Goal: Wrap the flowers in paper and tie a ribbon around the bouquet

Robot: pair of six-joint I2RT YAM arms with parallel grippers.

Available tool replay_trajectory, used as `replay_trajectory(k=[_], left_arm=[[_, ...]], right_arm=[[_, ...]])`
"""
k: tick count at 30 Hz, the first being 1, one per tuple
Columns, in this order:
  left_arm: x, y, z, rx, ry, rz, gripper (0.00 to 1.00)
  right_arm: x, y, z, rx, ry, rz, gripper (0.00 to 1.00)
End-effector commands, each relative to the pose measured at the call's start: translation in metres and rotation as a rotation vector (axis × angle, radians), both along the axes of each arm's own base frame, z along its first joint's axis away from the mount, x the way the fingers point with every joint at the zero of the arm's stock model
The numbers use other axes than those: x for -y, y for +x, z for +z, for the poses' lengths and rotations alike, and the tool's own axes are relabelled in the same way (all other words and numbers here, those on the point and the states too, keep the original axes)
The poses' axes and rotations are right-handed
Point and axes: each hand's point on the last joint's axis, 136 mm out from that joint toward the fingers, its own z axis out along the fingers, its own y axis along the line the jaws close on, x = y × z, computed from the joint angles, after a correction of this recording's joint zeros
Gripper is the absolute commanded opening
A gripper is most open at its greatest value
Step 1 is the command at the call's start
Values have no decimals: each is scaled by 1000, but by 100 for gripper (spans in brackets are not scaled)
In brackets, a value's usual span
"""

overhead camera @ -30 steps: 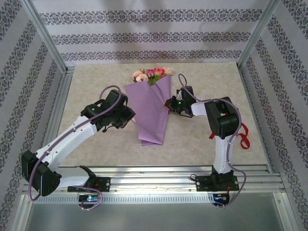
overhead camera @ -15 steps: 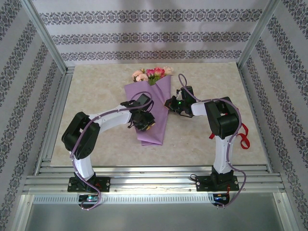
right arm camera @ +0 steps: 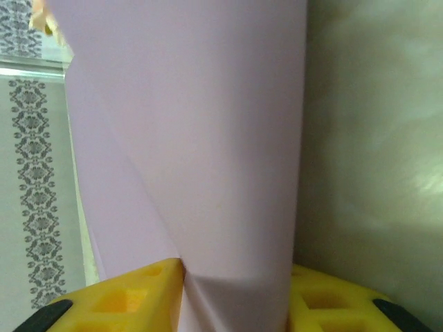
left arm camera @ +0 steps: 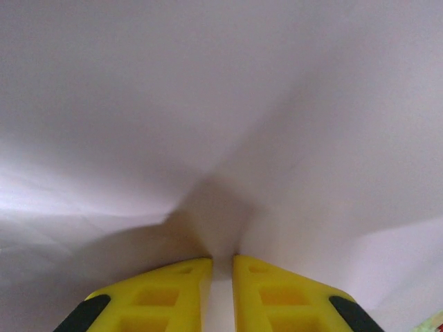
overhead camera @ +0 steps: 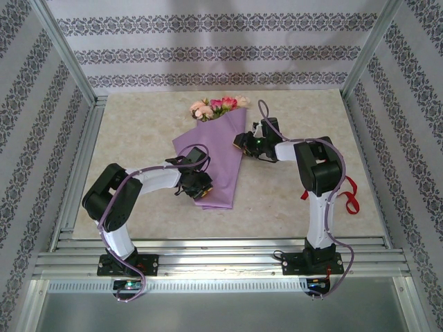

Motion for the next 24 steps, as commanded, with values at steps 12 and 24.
replay_trajectory(k=[12, 24], left_arm=[[-15, -22, -37, -112, 84, -26, 13], [-18, -22, -39, -118, 87, -46, 12]], right_arm=[[21, 53, -2, 40, 17, -89, 0], [27, 93, -7, 30, 52, -155, 17]])
